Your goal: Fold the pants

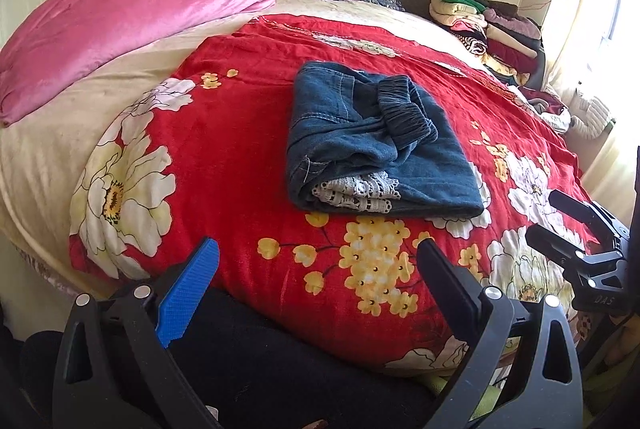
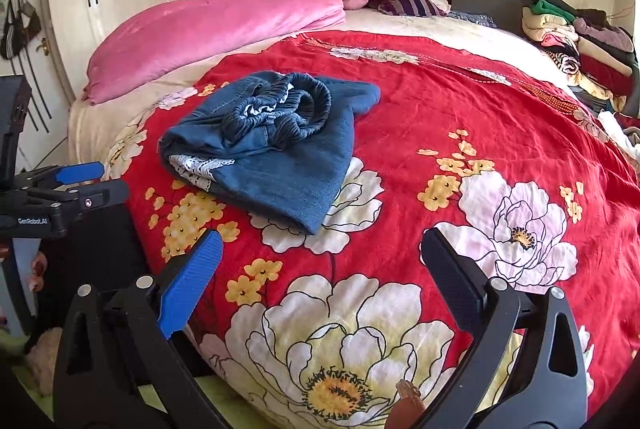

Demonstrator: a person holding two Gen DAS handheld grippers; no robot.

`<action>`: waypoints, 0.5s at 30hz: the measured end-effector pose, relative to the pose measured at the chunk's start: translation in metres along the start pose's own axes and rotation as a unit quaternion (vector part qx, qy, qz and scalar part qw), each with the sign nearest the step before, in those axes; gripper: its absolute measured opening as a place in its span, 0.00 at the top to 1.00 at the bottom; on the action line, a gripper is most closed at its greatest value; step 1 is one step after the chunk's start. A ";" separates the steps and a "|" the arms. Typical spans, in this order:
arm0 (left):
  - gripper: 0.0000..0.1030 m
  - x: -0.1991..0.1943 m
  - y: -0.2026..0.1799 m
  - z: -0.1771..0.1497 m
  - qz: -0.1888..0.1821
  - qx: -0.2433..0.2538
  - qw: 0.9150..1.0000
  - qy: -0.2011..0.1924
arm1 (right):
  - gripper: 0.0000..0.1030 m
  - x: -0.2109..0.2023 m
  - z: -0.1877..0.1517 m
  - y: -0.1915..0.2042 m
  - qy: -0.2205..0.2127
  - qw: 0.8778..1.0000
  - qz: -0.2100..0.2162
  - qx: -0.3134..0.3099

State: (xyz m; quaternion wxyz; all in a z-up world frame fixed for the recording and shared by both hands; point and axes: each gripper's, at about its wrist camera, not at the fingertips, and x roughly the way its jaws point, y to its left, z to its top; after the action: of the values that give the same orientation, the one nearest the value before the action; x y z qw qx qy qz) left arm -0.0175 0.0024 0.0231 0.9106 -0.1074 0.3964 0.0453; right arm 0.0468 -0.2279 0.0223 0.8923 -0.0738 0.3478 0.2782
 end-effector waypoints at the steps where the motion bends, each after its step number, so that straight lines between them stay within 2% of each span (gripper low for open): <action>1: 0.04 0.000 0.000 0.000 0.000 -0.001 1.000 0.000 | 0.09 0.000 0.000 0.000 0.000 1.000 -0.001 0.000; 15: 0.04 -0.003 0.000 -0.002 0.000 -0.002 1.000 -0.002 | 0.09 -0.002 0.002 0.001 -0.004 1.000 -0.002 0.000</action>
State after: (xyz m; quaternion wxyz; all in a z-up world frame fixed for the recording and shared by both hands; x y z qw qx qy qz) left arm -0.0210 0.0017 0.0241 0.9112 -0.1094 0.3946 0.0459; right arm 0.0464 -0.2277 0.0253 0.8941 -0.0737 0.3440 0.2773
